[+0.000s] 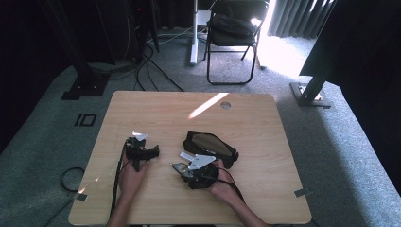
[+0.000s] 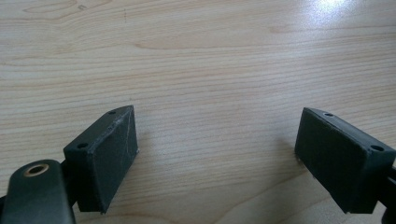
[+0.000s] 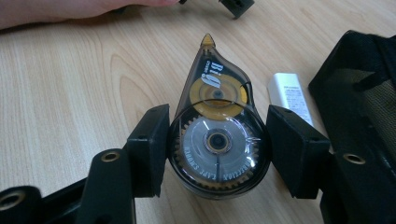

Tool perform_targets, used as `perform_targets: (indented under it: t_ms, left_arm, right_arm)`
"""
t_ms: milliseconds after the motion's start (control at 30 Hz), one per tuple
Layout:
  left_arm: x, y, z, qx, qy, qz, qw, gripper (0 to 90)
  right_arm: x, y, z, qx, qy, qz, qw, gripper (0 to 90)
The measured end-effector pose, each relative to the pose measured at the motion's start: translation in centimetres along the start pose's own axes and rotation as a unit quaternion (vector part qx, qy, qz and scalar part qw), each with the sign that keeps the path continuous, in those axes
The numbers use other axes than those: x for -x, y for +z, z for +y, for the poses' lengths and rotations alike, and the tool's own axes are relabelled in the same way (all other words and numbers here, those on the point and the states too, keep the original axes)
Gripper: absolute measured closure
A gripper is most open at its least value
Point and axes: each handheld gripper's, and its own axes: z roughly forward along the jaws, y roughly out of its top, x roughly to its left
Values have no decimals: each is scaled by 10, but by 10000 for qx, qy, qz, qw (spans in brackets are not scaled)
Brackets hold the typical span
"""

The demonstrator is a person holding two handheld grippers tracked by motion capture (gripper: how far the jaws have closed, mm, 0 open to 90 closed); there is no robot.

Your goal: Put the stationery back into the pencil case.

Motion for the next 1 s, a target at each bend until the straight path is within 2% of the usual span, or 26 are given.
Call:
perform_targets:
  t_ms: [1000]
  left_arm:
    - [0,0,0,-1,1,1,10000,134]
  right_arm:
    - [9,-19,6,244,56,-170,9995,416]
